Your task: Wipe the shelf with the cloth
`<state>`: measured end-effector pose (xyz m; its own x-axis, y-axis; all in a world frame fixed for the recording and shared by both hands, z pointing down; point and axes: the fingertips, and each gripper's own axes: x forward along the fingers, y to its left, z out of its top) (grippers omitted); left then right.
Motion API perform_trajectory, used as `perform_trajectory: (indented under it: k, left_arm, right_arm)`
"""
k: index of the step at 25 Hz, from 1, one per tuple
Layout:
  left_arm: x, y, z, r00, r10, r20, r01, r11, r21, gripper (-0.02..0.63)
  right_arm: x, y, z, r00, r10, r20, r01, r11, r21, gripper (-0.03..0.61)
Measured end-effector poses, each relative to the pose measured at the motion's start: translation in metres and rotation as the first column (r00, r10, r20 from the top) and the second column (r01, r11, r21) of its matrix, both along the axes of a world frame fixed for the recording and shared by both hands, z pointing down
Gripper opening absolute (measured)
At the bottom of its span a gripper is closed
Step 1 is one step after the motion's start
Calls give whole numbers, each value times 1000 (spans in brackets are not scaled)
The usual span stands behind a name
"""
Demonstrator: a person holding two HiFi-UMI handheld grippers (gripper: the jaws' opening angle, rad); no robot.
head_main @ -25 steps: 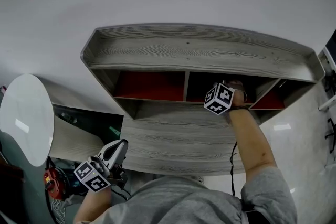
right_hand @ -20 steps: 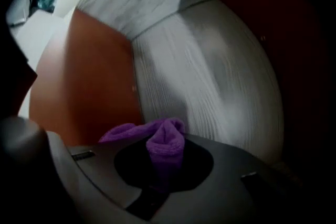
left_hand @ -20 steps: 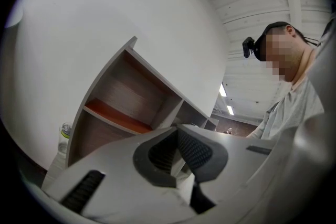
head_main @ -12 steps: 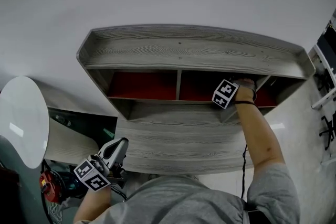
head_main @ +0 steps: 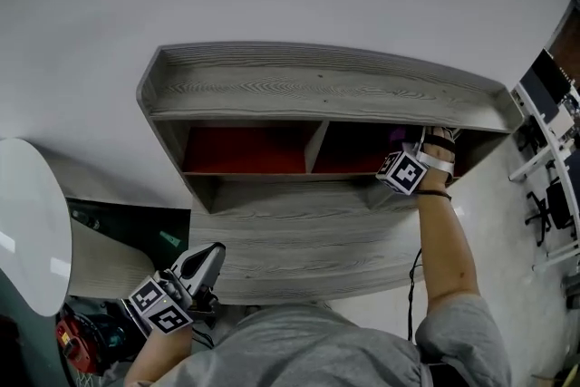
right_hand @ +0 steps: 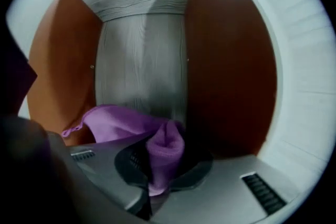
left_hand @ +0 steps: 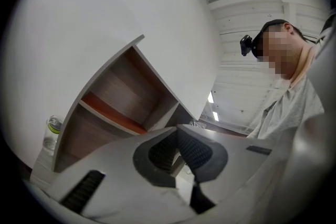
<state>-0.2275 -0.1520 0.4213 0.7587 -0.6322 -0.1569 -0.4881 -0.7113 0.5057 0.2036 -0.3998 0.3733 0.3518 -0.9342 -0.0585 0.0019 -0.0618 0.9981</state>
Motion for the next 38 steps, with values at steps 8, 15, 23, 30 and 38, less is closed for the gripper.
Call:
perform_trajectory:
  k: [8, 15, 23, 30, 38]
  left_arm:
    - [-42, -15, 6, 995, 91, 49, -90, 996, -26, 35]
    - [-24, -34, 1, 977, 200, 78, -197, 979, -44, 35]
    - [-15, -36, 11, 967, 248, 65, -243, 967, -83, 35]
    - [-23, -35, 18, 972, 233, 39, -228, 967, -112, 35]
    - [-26, -35, 8, 975, 224, 7, -223, 971, -87, 35]
  right_arm:
    - [41, 16, -12, 978, 194, 75, -202, 972, 123, 41]
    - [48, 6, -11, 959, 272, 78, -282, 944, 171, 41]
    - [50, -4, 48, 925, 373, -69, -379, 920, -105, 43]
    - [50, 6, 128, 894, 448, 30, -386, 800, -459, 41]
    - [25, 44, 66, 920, 298, 256, -226, 935, -274, 41]
